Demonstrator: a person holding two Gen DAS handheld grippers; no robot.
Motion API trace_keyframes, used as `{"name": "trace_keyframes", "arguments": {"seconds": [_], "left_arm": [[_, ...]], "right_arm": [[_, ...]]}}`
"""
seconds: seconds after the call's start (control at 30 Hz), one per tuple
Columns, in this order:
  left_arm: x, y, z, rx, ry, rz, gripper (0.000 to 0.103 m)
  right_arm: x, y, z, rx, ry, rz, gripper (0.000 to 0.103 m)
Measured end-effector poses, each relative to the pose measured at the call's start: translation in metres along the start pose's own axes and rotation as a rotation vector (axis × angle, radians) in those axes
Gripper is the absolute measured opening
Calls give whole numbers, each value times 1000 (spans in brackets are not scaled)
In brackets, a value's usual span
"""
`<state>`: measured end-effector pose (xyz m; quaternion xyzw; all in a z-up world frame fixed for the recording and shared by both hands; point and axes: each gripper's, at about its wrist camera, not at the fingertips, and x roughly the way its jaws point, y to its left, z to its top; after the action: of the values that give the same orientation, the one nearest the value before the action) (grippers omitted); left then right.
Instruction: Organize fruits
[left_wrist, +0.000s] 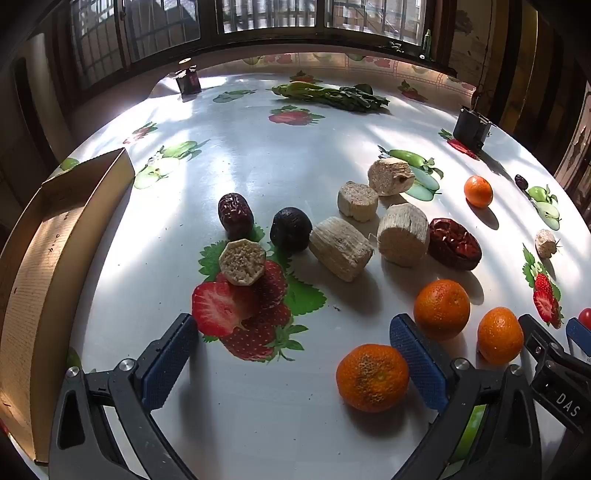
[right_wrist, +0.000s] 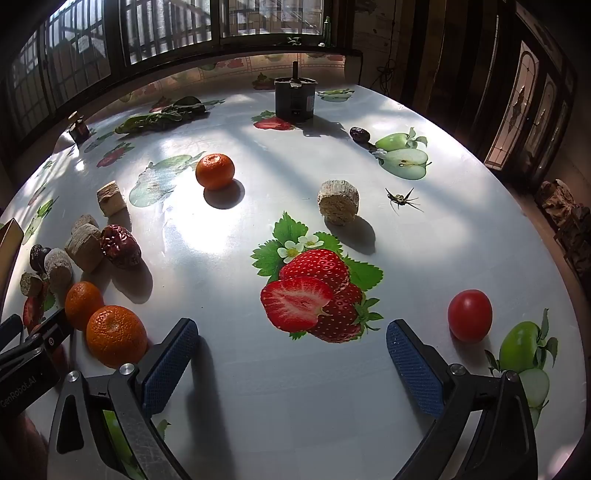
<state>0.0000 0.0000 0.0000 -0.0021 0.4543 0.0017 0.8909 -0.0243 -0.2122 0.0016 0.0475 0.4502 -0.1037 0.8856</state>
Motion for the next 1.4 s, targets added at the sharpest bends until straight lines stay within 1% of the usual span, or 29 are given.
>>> {"name": "trace_keyframes", "arguments": {"seconds": [0.67, 1.0, 1.17, 1.23, 1.3, 1.33, 1.4], "left_arm": [[0, 0, 0, 3, 1, 0, 103], [3, 2, 5, 73, 63, -49, 103], [-1, 5, 1, 124, 68, -96, 103], [-5, 10, -1, 112, 68, -118, 103], [-12, 17, -2, 75, 55, -151, 103], [-18, 21, -3, 65, 37, -154, 103], [-34, 27, -3, 55, -27, -130, 103]], "right_arm": [[0, 0, 0, 0, 0, 0, 102], [1, 0, 0, 0, 1, 0, 102], [0, -1, 0, -9, 28, 11, 102], [-1, -2, -2, -3, 45, 8, 102], [-3, -2, -3, 2, 45, 0, 102], [-2, -2, -4, 4, 44, -1, 102], [-2, -2, -3, 8, 45, -2, 102]]}}
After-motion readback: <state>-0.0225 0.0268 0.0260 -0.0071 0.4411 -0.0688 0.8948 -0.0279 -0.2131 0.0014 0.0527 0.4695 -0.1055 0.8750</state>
